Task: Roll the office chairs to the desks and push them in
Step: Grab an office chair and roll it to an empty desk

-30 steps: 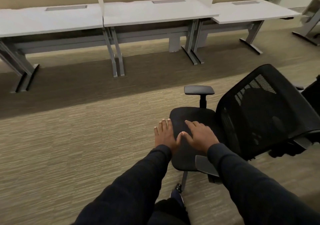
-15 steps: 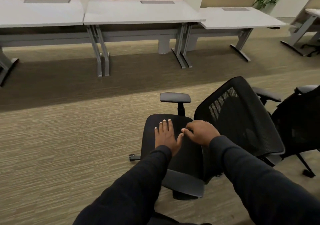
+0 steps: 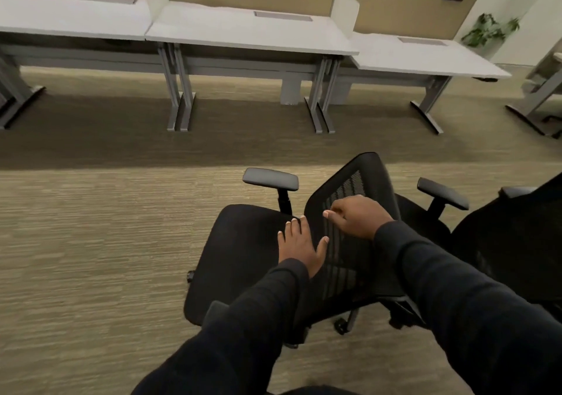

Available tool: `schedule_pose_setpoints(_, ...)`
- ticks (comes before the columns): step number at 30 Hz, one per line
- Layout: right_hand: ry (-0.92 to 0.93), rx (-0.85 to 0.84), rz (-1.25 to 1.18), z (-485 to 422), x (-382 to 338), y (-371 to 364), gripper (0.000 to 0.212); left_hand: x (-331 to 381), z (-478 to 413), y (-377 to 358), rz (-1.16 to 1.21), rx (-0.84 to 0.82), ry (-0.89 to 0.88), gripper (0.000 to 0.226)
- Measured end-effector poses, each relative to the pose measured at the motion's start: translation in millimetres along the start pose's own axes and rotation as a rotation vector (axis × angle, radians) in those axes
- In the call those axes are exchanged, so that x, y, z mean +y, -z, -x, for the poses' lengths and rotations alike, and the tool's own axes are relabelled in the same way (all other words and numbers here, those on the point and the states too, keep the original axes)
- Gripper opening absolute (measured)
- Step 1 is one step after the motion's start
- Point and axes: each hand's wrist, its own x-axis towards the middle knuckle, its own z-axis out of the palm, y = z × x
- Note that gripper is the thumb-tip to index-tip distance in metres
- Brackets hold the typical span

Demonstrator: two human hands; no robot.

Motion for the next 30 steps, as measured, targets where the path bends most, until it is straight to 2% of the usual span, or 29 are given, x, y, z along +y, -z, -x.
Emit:
schedule_pose_setpoints(8,-0.047,0.115,-0.012,23.8,109.8,-18.7,0.039,106.4,-14.8,-38.1,0.146,-0.057,0.001,0.092)
schedule_pose_setpoints(10,-0.087,0.168,-0.107,25.0,132.8,-25.4,0.040,131.1,-21.5,-41.5,0.150,-0.079,-0.022,0.102)
schedule_pose_setpoints(13,-0.106,0.143,-0.217,17.4,143.1,-35.4,0.049,148.6,-28.3,-41.8,0.134,-0.192,-0.033,0.128)
schedule_pose_setpoints(16,-0.111,0.122,-0.260,7.1,140.3,-44.9,0.055,153.3,-35.4,-42.7,0.149,-0.258,-0.009,0.135)
schedule_pose_setpoints(19,-0.120,0.152,-0.335,-3.7,133.8,-51.5,0.053,149.2,-45.3,-35.2,0.219,-0.291,-0.007,0.138)
schedule_pose_setpoints(25,-0.175,0.127,-0.315,-39.1,115.2,-45.5,0.055,122.9,-63.6,-12.8,0.297,-0.373,-0.049,0.128)
schedule_pose_setpoints(30,-0.278,0.114,-0.331,-66.2,92.1,-41.9,0.067,94.6,-68.8,6.6,0.306,-0.431,-0.091,0.123)
